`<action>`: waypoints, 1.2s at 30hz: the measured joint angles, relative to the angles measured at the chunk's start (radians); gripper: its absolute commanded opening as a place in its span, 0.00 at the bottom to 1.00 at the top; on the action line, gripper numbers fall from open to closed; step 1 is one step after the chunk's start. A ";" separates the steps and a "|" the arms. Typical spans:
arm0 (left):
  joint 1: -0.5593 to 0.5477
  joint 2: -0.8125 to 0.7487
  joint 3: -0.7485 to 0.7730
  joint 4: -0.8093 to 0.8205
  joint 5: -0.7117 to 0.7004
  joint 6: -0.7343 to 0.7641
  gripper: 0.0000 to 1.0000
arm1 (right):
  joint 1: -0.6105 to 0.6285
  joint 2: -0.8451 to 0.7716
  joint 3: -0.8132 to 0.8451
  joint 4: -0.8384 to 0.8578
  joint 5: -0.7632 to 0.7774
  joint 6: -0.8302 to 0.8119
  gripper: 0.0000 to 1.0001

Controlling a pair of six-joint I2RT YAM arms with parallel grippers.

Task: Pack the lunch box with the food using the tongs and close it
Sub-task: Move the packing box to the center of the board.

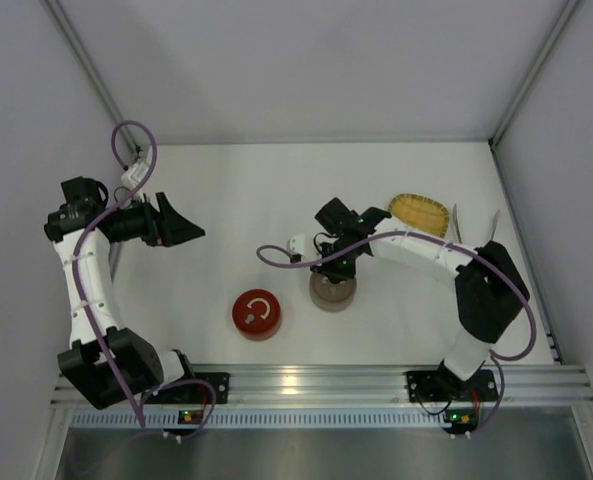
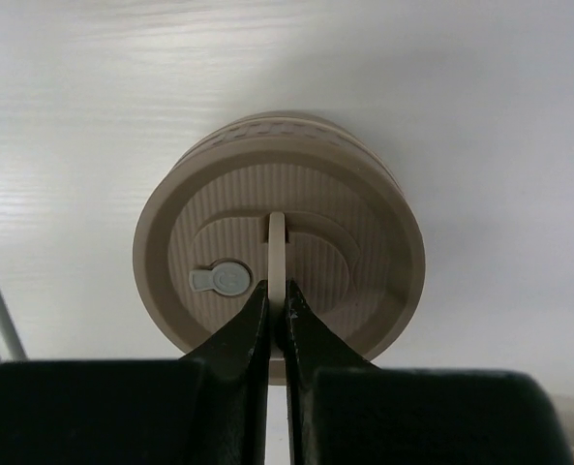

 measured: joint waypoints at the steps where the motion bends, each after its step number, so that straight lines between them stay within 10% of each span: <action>1: 0.000 -0.010 0.000 -0.004 0.000 0.000 0.98 | 0.016 -0.027 -0.036 0.008 -0.002 0.011 0.00; 16: 0.000 -0.057 0.000 -0.030 -0.021 -0.012 0.98 | 0.146 -0.189 -0.255 0.177 0.084 0.108 0.00; 36: 0.002 -0.093 -0.073 0.091 -0.121 -0.195 0.98 | 0.134 -0.171 -0.287 0.369 0.122 0.930 0.00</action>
